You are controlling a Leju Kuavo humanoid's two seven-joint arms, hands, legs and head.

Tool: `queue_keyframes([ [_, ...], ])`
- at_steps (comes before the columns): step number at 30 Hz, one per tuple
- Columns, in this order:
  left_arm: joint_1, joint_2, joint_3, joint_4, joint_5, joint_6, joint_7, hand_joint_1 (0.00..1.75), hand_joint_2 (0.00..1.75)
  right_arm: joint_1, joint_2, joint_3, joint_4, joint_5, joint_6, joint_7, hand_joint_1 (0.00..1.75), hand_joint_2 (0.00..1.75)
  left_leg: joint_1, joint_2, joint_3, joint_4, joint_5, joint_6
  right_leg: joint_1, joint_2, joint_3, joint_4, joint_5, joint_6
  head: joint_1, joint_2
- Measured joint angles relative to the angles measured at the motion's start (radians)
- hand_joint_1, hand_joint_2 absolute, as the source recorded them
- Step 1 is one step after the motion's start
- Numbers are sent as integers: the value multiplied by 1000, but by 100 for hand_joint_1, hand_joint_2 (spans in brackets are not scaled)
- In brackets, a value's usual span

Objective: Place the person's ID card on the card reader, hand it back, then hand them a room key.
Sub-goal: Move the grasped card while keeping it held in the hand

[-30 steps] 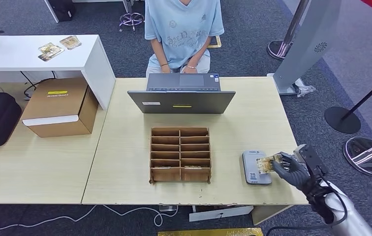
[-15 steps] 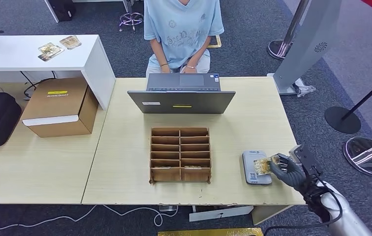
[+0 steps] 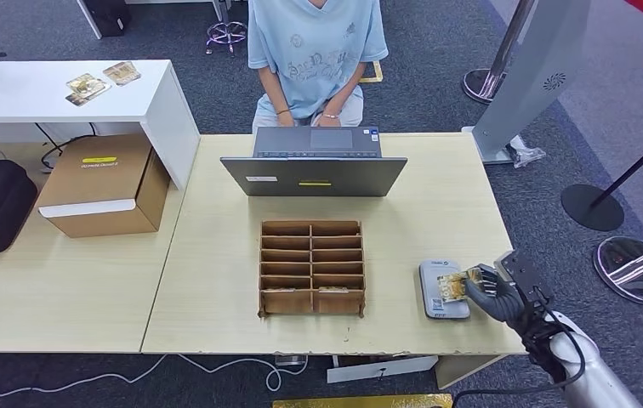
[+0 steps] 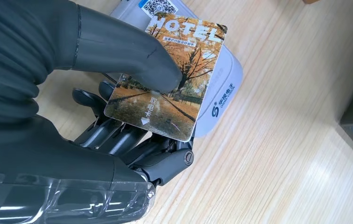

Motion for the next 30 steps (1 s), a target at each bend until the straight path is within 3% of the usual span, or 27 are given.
queue_keyframes([
  [30, 0, -6, 0, 0, -6, 1, 1, 0, 0, -14, 0, 24, -13, 111, -77, 23, 175, 175, 0, 0, 0, 0, 0, 0, 0, 0, 0, 0, 0, 0, 0, 0],
])
